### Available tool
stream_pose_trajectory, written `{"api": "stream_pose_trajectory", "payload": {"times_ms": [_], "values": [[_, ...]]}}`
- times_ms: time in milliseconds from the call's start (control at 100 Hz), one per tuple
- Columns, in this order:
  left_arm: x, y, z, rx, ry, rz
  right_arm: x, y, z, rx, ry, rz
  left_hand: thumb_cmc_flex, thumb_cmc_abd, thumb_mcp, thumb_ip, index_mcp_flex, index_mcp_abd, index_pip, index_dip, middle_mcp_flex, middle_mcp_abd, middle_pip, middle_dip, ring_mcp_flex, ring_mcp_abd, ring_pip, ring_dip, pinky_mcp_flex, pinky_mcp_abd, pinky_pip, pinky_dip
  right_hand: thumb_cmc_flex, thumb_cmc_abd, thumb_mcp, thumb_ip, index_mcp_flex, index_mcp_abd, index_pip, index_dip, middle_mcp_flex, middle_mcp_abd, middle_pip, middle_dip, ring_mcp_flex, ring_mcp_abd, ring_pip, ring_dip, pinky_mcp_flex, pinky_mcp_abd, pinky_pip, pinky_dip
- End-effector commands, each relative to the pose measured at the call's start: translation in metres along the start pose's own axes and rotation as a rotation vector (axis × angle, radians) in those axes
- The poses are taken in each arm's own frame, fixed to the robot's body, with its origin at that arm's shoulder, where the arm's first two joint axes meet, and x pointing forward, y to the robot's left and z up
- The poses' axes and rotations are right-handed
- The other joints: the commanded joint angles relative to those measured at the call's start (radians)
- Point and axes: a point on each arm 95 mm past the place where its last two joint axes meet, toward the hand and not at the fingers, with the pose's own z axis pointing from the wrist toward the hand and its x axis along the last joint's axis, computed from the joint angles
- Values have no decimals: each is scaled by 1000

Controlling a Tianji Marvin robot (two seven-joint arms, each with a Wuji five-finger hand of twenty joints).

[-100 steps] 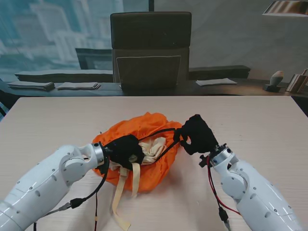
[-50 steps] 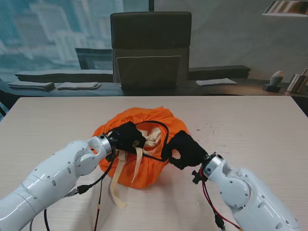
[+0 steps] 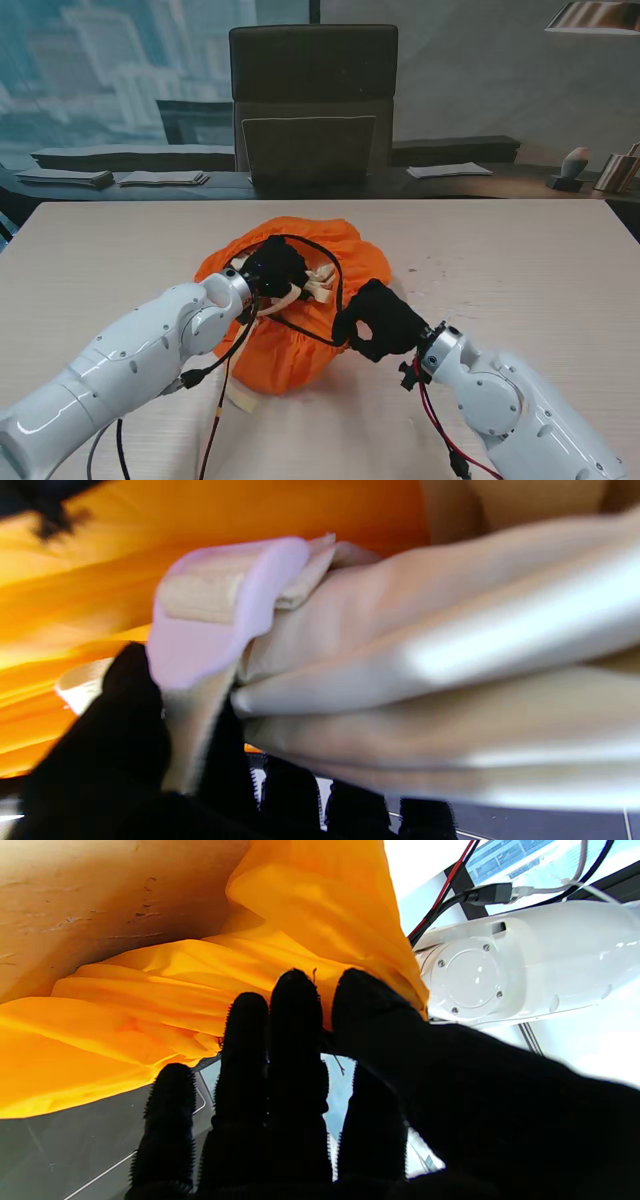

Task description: Fit a rain cover over a backpack

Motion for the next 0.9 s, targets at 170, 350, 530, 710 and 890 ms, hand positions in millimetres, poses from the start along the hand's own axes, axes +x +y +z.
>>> {"api": "stream_pose_trajectory", "payload": {"times_ms": [170,350,530,710,890], "values": [[0,-4,-8,26,-40,-56,6,-5,-1,58,27,-38,22,94,0,43,135,112,85,23,-6,-11,-2,-65,-55,11,-37,-41,-33,45,-158,-34,-6,-1,1,5,40,-112,33,14,14,-10,21,19,-18,-33,20,15,-14,-12,-3,-16],[7,-15,-5,-10,5,24,12,-7,-1,76,44,-35,-98,-120,-14,62,63,44,229,217,-23,-11,-7,-38,-45,13,-53,-39,-33,56,-205,-13,-8,2,-2,5,39,-112,33,9,14,-11,23,21,-14,-33,26,18,-10,-13,0,-14],[14,-15,-1,-116,-5,110,15,-5,-4,67,60,-32,-90,-149,-148,34,-288,50,37,366,-222,26,-105,-53,-130,29,-141,-56,-42,80,-276,0,-9,2,-1,5,42,-113,35,4,20,-6,30,25,0,-33,35,21,4,-9,8,-9],[17,-12,-5,-188,3,146,14,-5,-3,52,54,-32,-51,-113,-281,64,-852,179,-668,-228,-552,61,-320,-165,-306,12,-281,-113,-46,75,-340,40,-6,-1,2,5,38,-103,38,-1,17,4,39,33,6,-30,46,25,10,-5,18,-4],[20,-14,-9,-187,26,198,14,-4,-2,43,49,-38,-19,-201,-241,39,-930,214,-961,-535,-619,100,-484,-219,-349,22,-409,-172,-36,65,-389,52,-6,-3,4,5,34,-103,41,-3,15,7,45,37,8,-29,49,25,15,-4,21,-2]]}}
